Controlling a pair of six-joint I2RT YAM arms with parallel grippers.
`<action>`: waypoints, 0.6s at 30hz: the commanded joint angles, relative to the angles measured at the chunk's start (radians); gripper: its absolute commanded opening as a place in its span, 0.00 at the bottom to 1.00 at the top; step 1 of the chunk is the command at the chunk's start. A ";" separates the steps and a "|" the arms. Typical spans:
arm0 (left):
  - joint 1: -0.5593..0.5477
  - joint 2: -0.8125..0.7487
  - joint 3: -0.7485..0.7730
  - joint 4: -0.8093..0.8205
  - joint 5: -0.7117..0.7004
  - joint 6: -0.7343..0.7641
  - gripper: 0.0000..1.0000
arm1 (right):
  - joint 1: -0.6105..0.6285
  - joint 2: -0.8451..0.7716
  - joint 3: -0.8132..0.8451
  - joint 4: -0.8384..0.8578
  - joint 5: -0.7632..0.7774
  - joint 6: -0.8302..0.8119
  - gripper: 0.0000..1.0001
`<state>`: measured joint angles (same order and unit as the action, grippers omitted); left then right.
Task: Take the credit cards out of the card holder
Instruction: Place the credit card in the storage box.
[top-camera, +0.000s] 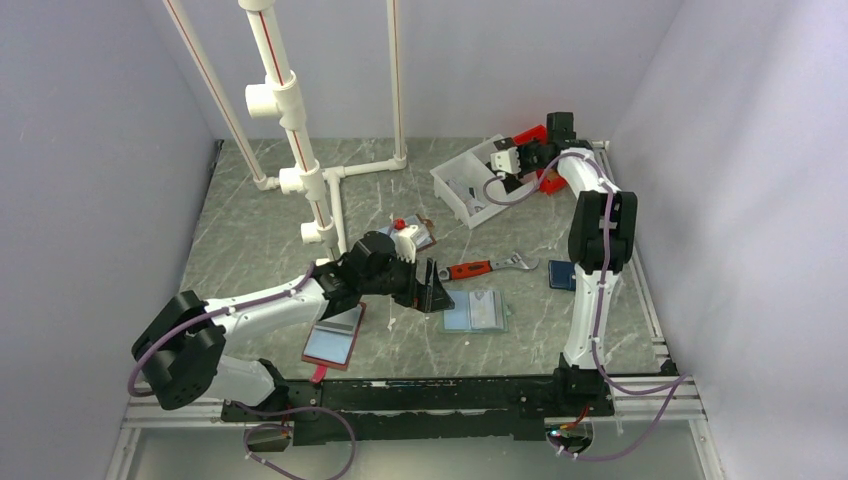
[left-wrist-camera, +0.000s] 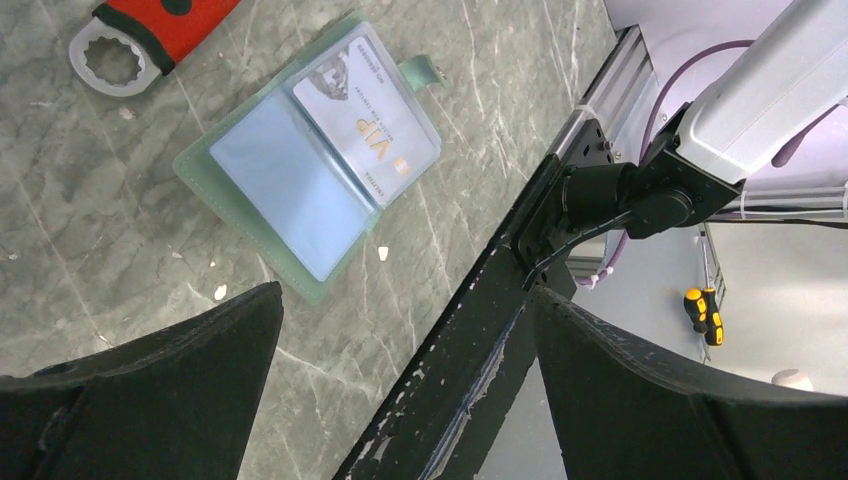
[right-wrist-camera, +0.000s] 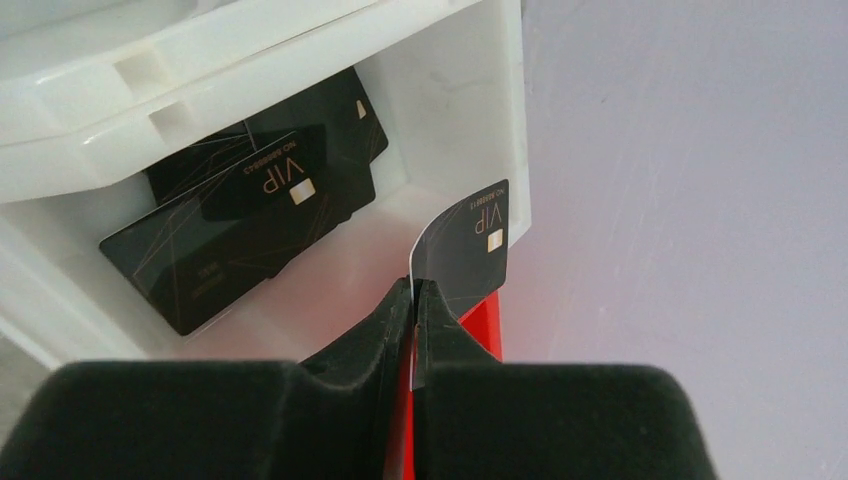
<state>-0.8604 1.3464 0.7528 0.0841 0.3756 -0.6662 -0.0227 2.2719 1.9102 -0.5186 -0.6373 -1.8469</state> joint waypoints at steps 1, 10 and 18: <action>0.004 0.008 0.039 0.017 -0.010 -0.024 0.99 | 0.007 0.021 0.000 0.031 -0.045 -0.025 0.00; 0.004 0.001 0.010 0.071 0.000 -0.060 0.99 | 0.007 -0.070 -0.152 0.085 -0.106 -0.038 0.00; 0.000 0.002 -0.008 0.102 0.013 -0.078 0.99 | 0.012 -0.100 -0.248 0.149 -0.114 -0.023 0.00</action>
<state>-0.8604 1.3540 0.7521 0.1257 0.3725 -0.7261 -0.0101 2.2181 1.6745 -0.3832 -0.7071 -1.8709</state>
